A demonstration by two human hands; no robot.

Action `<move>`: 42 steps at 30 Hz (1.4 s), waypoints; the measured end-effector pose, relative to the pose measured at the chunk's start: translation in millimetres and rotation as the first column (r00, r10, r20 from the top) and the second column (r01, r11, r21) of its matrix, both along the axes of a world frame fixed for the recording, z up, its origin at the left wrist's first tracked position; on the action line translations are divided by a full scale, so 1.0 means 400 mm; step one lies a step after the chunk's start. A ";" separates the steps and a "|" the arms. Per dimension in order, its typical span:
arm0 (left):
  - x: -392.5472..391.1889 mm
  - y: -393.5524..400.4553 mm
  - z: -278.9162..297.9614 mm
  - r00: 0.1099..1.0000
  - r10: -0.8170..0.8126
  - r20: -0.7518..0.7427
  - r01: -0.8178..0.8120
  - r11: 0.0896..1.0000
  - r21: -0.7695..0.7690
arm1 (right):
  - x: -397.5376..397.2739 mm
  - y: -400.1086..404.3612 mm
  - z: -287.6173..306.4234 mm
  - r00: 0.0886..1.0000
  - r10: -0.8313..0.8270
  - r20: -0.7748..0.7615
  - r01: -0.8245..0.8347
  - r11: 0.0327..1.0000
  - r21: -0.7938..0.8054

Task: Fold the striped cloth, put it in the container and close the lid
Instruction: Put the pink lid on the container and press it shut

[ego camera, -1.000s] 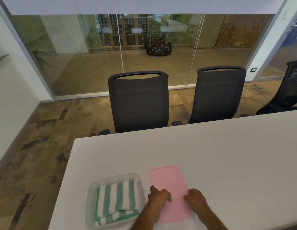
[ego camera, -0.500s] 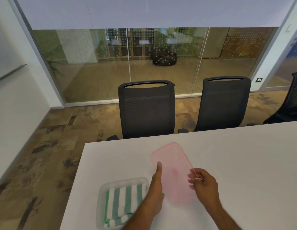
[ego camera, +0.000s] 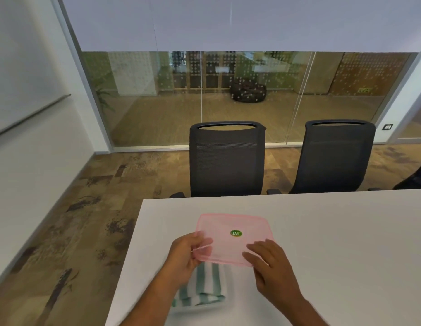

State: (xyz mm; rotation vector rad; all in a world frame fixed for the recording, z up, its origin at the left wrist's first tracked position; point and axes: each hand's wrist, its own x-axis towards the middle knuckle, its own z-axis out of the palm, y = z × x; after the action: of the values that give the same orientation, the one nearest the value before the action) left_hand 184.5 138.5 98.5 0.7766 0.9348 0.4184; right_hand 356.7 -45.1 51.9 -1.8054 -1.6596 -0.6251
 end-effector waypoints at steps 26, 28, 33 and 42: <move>-0.218 0.036 -0.177 0.580 0.106 -0.807 0.531 0.702 0.474 | -0.167 0.111 -0.077 0.172 -0.629 -0.758 0.123 0.778 -0.617; -0.219 0.038 -0.185 0.582 0.129 -0.803 0.506 0.715 0.482 | -0.172 0.111 -0.084 0.181 -0.647 -0.741 0.124 0.762 -0.635; -0.227 0.043 -0.194 0.581 0.183 -0.793 0.468 0.723 0.509 | -0.180 0.112 -0.094 0.188 -0.669 -0.719 0.105 0.742 -0.662; -0.236 0.047 -0.226 0.592 0.169 -0.788 0.436 0.755 0.489 | -0.191 0.126 -0.101 0.176 -0.689 -0.703 0.070 0.721 -0.689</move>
State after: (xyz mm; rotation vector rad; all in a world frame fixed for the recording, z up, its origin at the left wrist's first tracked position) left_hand 90.0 157.4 8.1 1.7874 1.5976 0.2149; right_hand 280.2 5.2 11.5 -2.2695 -0.4092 0.8188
